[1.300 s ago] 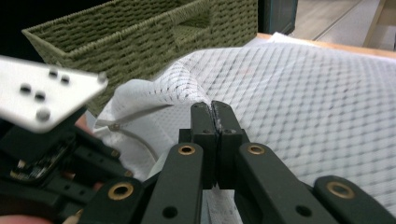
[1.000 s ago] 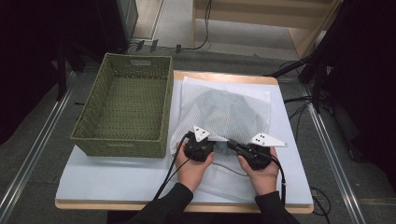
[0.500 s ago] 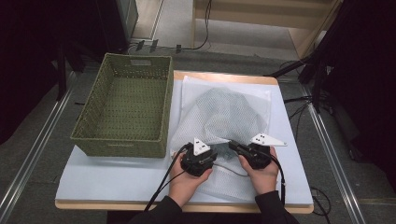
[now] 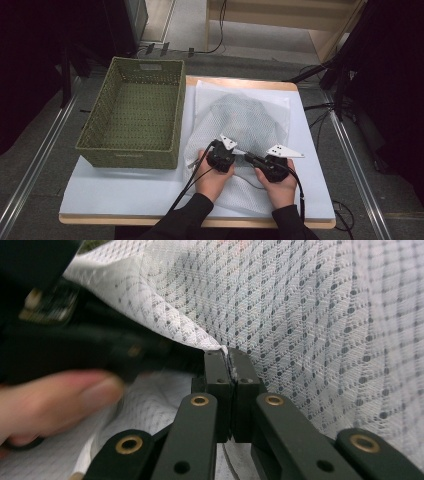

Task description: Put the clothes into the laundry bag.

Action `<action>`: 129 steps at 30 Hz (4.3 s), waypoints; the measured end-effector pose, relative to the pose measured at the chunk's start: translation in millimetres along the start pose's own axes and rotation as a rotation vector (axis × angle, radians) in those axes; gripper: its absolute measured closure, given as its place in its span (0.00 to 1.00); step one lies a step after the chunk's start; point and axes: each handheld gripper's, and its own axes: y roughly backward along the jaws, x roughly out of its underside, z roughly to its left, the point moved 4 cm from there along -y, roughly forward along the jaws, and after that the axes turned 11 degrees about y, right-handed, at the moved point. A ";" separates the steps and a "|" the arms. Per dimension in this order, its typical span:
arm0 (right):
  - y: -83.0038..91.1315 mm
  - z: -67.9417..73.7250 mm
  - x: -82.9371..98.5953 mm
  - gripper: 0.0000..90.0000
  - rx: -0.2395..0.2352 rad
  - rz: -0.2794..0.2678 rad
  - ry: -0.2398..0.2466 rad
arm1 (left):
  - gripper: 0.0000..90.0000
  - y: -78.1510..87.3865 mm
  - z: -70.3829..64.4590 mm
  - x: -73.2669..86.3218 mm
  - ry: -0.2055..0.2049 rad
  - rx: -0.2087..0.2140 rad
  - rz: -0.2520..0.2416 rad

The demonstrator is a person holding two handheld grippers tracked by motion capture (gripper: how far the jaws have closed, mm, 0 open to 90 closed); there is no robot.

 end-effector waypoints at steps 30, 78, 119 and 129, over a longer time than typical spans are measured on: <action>18.9 37.1 18.1 0.86 -0.081 0.085 0.115 | 0.65 144.5 85.2 84.7 -0.003 0.114 -0.114; 107.0 -69.2 76.1 0.98 0.357 0.095 -0.154 | 0.81 142.8 100.3 99.7 -0.111 0.242 0.024; 123.6 -36.0 62.1 0.02 0.168 -0.030 -0.040 | 0.00 190.0 160.8 84.2 -0.014 0.289 -0.255; 118.2 -34.3 63.1 0.02 0.157 -0.015 -0.030 | 0.00 183.9 165.7 84.6 -0.001 0.257 -0.241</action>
